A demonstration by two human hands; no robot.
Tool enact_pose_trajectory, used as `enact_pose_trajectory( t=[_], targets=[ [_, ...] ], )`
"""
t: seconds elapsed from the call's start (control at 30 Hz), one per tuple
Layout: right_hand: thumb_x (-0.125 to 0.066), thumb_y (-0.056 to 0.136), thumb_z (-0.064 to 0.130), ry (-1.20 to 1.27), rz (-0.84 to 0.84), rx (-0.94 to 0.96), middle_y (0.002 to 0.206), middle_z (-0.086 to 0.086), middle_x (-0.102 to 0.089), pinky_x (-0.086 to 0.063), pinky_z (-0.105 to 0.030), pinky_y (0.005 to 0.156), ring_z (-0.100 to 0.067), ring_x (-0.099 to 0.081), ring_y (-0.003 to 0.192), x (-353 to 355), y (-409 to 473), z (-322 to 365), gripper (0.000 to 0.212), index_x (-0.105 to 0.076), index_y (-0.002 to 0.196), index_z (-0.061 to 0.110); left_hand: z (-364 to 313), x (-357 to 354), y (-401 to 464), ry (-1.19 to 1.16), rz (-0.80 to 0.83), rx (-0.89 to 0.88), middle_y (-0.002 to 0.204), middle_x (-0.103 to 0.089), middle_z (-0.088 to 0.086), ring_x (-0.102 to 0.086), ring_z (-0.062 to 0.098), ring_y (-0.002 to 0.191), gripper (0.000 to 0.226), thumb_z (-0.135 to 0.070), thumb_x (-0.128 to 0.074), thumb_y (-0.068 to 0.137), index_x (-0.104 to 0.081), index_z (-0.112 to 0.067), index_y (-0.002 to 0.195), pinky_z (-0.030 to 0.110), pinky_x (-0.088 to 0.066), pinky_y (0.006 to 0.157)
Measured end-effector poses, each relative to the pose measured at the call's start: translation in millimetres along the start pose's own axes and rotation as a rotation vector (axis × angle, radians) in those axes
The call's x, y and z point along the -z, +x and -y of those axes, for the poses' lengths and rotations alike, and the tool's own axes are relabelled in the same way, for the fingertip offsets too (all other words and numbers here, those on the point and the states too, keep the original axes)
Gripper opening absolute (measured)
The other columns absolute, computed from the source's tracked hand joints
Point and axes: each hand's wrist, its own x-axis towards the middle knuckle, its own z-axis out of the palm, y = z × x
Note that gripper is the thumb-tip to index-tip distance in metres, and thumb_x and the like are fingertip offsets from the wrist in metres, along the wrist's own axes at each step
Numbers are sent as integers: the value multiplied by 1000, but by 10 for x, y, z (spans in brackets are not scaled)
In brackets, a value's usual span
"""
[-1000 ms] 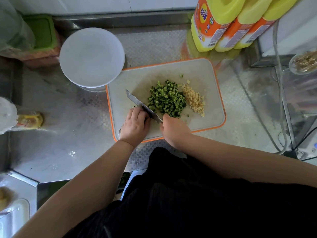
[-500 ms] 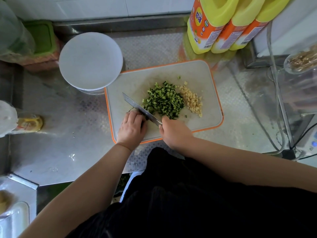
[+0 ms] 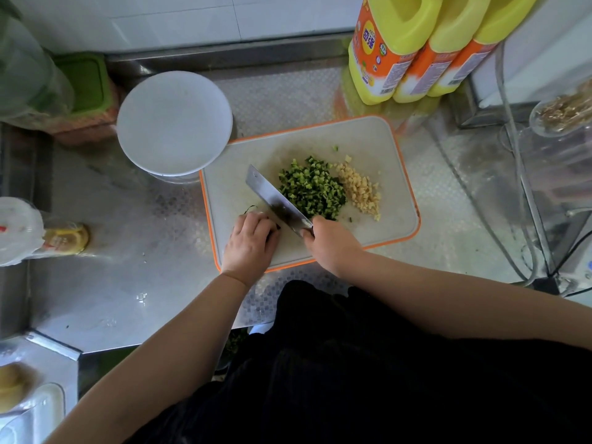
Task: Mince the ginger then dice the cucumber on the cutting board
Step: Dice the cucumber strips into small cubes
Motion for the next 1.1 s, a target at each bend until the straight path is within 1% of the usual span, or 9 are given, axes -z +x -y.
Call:
enact_pose_trajectory(
  t=[0.1, 0.23, 0.37, 0.5, 0.6, 0.7, 0.87, 1.0, 1.1],
  targets=[
    [-39, 101, 28, -49, -32, 69, 66, -3, -46, -35, -36, 55, -31, -53, 67, 17, -71, 6, 21, -39, 90, 11, 2, 67, -24, -2, -2, -15, 98, -59, 9, -50, 30, 93, 21, -23, -54, 93, -68, -7, 89, 40, -51, 79],
    [-38, 101, 26, -107, -32, 147, 72, -3, -47, -33, -35, 57, -29, -49, 69, -8, -166, 70, 17, -44, 101, 9, 25, 87, -22, 2, 14, -33, 94, -61, 8, -50, 28, 88, 18, -19, -55, 92, -67, -6, 87, 41, -50, 76],
    [-40, 99, 17, -148, -25, 123, 65, 1, -43, -33, -34, 53, -30, -51, 67, -89, -123, 90, 9, -36, 92, 14, 59, 60, -33, -24, 15, -18, 94, -61, 7, -52, 27, 86, 18, -19, -56, 92, -67, -6, 87, 38, -49, 73],
    [-42, 97, 10, -153, 3, 68, 64, 0, -43, -30, -31, 48, -29, -52, 65, -184, -31, 104, 8, -43, 105, 9, 68, 45, -43, -38, 13, -9, 96, -62, 7, -51, 25, 89, 20, -20, -55, 92, -68, -5, 88, 35, -48, 74],
    [-42, 99, 18, -109, 11, 62, 71, -2, -50, -37, -34, 56, -31, -58, 73, -162, 22, 92, 8, -44, 98, 10, 70, 38, -50, -29, 10, -12, 97, -62, 8, -50, 25, 89, 21, -21, -55, 93, -68, -5, 89, 38, -48, 74],
    [-42, 100, 29, -7, -5, 32, 89, -14, -61, -41, -37, 66, -35, -58, 84, -91, 30, 65, 21, -46, 97, 9, 61, 44, -58, -19, -3, -17, 98, -61, 8, -50, 26, 91, 20, -21, -56, 92, -69, -6, 88, 37, -50, 73],
    [-40, 101, 28, 10, -13, 50, 68, -3, -46, -34, -35, 57, -31, -52, 69, 7, -36, -16, 22, -36, 86, 12, 60, 131, -95, -1, 3, -7, 98, -59, 10, -50, 26, 92, 20, -23, -56, 91, -69, -7, 88, 33, -48, 70],
    [-39, 101, 27, -87, -2, 138, 72, -3, -47, -31, -34, 57, -28, -48, 68, -6, -171, 53, 17, -39, 94, 12, 58, 160, -84, 8, 63, -17, 94, -59, 8, -50, 27, 87, 23, -22, -51, 92, -67, -6, 86, 39, -51, 66],
    [-39, 100, 24, -87, -15, 149, 72, -5, -50, -32, -35, 58, -35, -56, 75, -41, -205, 95, 14, -39, 94, 12, 43, 165, -67, 0, 91, 6, 94, -60, 7, -51, 27, 86, 24, -24, -50, 92, -66, -7, 87, 39, -51, 65]
  ],
)
